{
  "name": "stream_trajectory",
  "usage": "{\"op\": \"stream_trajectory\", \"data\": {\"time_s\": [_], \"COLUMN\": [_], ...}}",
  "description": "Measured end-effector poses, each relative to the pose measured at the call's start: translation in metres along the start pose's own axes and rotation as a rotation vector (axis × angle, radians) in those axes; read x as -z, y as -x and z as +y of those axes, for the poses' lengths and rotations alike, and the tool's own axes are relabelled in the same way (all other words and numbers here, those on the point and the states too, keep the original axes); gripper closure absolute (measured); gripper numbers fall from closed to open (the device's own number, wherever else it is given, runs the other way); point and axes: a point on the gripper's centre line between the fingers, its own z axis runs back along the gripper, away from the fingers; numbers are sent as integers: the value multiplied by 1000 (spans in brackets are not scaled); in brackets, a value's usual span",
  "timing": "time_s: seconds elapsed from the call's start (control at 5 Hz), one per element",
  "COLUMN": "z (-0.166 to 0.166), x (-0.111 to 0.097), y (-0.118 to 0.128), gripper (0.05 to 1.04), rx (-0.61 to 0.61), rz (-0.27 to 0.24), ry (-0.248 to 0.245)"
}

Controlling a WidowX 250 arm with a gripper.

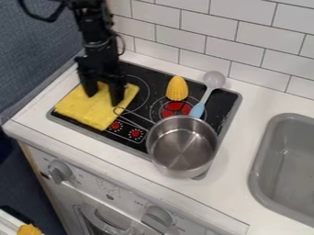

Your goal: Move the yellow cloth to the left bottom corner of the burner.

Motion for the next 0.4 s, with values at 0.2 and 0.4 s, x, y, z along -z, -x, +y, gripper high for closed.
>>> {"op": "stream_trajectory", "data": {"time_s": [0.2,0.4], "z": [9,9], "x": [1,3], "y": [15,19], "gripper": [84,84], "rx": [-24,-21], "rz": [18,25], "ry": [-8,-5]}}
